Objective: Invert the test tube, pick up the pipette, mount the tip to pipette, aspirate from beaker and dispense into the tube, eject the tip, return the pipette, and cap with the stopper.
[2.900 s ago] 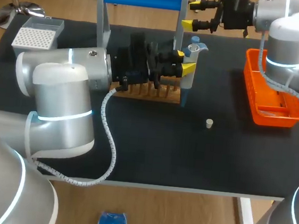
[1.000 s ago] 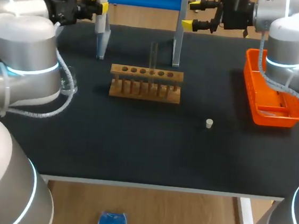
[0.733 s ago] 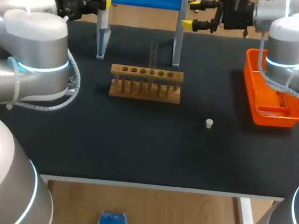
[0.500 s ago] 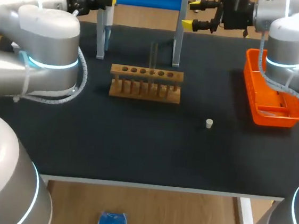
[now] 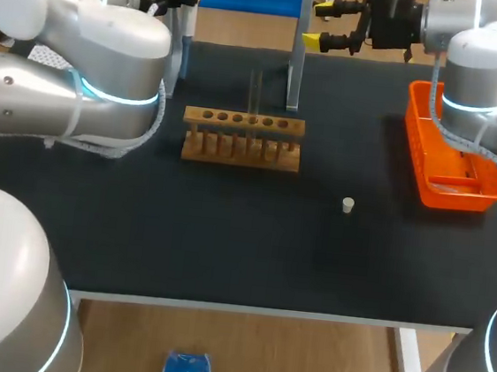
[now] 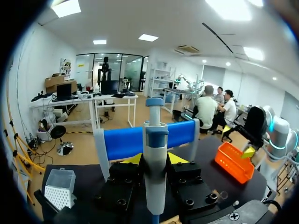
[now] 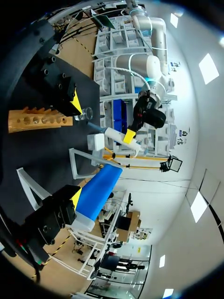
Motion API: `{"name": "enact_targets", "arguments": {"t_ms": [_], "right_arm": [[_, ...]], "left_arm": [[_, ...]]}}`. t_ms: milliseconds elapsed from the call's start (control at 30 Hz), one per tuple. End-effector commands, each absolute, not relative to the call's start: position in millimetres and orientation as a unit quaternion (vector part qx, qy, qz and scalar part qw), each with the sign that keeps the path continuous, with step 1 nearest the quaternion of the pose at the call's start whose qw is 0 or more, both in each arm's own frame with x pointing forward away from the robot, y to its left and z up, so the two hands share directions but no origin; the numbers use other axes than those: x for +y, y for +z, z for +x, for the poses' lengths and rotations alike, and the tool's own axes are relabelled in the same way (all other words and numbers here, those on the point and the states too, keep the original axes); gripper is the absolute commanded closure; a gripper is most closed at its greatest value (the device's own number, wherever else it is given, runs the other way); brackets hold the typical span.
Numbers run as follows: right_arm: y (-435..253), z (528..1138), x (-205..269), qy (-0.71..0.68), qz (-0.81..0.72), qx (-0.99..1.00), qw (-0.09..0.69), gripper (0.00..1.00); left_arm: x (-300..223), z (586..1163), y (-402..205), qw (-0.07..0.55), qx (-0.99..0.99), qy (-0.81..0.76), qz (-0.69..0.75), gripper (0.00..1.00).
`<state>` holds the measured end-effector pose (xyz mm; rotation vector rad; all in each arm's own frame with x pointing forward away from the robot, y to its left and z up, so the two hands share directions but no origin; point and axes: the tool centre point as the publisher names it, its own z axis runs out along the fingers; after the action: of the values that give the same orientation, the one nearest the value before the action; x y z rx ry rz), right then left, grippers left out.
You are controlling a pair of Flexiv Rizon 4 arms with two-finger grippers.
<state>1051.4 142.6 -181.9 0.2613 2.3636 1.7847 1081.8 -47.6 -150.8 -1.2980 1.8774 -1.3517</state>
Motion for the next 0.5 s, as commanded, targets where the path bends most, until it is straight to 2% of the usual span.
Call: {"name": "enact_targets", "arguments": {"t_ms": [33, 500], "right_arm": [[-181.0, 1051.2, 141.9, 0.597, 0.088, 0.793, 0.083, 0.00], [-181.0, 1051.2, 141.9, 0.597, 0.088, 0.793, 0.083, 0.00]], "left_arm": [[-54.2, 1093.0, -151.9, 0.258, 0.680, -0.476, -0.494, 1.00], [-50.6, 1109.5, -153.4, 0.268, 0.674, -0.462, -0.510, 1.00]]}}
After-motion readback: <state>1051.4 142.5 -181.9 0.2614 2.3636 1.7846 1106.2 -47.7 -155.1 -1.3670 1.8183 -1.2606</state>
